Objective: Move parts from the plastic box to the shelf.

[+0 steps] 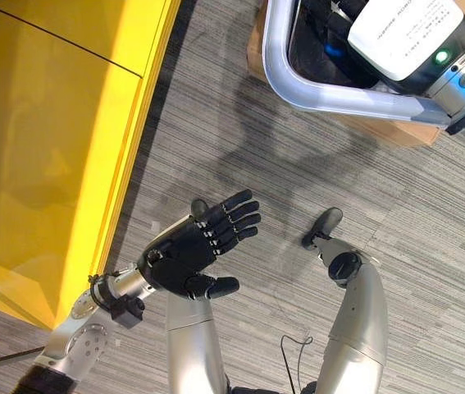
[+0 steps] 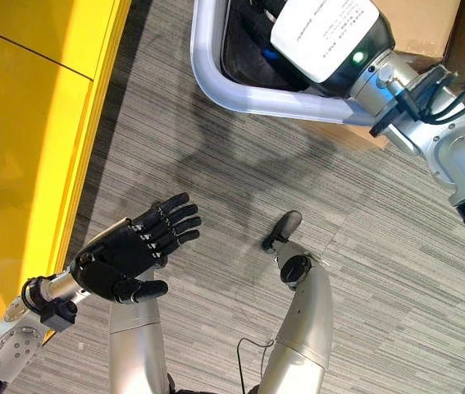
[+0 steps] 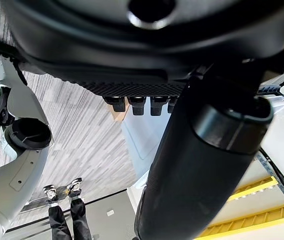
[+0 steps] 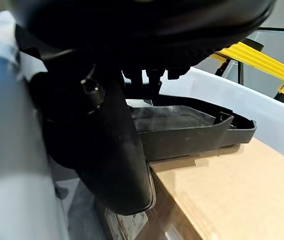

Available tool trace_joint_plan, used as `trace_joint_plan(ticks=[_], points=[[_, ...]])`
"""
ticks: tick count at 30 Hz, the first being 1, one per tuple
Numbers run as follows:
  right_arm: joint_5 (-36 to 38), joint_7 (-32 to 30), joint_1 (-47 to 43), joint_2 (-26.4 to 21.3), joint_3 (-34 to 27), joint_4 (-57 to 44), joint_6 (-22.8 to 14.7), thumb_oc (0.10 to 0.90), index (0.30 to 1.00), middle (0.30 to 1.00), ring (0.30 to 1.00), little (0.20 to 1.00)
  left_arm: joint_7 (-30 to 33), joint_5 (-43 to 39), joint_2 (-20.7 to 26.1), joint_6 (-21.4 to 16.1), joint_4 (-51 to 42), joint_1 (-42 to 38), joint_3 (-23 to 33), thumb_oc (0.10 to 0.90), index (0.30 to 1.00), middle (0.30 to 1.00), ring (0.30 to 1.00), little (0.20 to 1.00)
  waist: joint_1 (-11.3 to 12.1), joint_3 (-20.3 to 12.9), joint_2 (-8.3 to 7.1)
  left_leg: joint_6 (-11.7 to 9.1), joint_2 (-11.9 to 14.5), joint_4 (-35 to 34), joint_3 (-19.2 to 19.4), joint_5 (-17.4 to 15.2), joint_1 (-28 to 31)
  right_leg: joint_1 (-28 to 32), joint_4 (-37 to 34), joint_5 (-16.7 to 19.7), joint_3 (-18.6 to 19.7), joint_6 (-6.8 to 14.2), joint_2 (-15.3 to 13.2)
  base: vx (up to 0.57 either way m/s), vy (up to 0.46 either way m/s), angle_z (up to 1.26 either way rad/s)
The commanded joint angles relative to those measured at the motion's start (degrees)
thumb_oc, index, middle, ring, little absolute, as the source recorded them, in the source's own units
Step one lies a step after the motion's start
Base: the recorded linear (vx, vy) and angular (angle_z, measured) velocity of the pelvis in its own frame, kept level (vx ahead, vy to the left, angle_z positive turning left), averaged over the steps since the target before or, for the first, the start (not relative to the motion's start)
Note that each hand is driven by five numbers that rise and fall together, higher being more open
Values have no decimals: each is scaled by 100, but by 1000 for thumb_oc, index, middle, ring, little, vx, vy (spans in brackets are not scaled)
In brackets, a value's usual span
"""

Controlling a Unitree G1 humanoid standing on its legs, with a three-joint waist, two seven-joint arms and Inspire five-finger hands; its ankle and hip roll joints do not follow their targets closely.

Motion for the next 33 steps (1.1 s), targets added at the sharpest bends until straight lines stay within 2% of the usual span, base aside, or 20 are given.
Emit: trace_joint_plan(ticks=[1,5,11,15,22,28,33], points=[[-21,-179,-501,-222,125,-346,567,900,1000,1000,1000,1000,-510,-254,-82,-51,-794,314,7,900,1000,1000,1000,1000,29,-80,329,-189,123,-966,-788,504,10,394,491,-699,-162,614,-4,-1,-64,1],[110,-211,-575,-242,133,-266,836,900,1000,1000,1000,1000,-623,-223,-87,-65,-759,360,3,900,1000,1000,1000,1000,13,-80,308,-244,165,-1128,-776,599,52,419,359,-637,-212,619,24,-10,-44,3],[393,-342,-487,-278,22,-234,789,900,1000,1000,1000,1000,-704,-187,-135,-64,-740,357,-16,900,1000,1000,1000,1000,-54,-80,263,-281,203,-1303,-706,675,192,505,153,-533,-231,623,90,-14,-16,3],[1265,-577,-348,-225,-201,-190,955,900,1000,1000,1000,1000,-624,-217,-132,-90,-742,274,-69,900,1000,1000,1000,1000,-107,-80,275,-312,242,-1407,-609,715,311,580,39,-485,-210,631,119,0,0,0],[1759,-1016,83,-48,-765,-151,864,900,1000,1000,1000,1000,-540,-253,-216,1,-795,175,-94,900,1000,1000,1000,1000,-173,-80,297,-342,256,-1584,-490,741,618,807,-135,-461,-134,625,206,-7,10,0],[1713,-1098,538,93,-1331,-372,691,900,1000,1000,1000,1000,-428,-134,-317,93,-935,92,-143,900,1000,1000,1000,1000,-252,-80,285,-399,277,-1816,-359,800,988,1116,-444,-361,-51,649,275,-34,17,-4],[1719,-1024,657,114,-1413,-391,736,900,1000,1000,1000,1000,-327,-188,-324,129,-1017,42,-138,900,1000,1000,1000,1000,-290,-80,262,-427,364,-2095,-150,882,1430,1480,-663,-333,-57,678,282,-43,40,-7]])
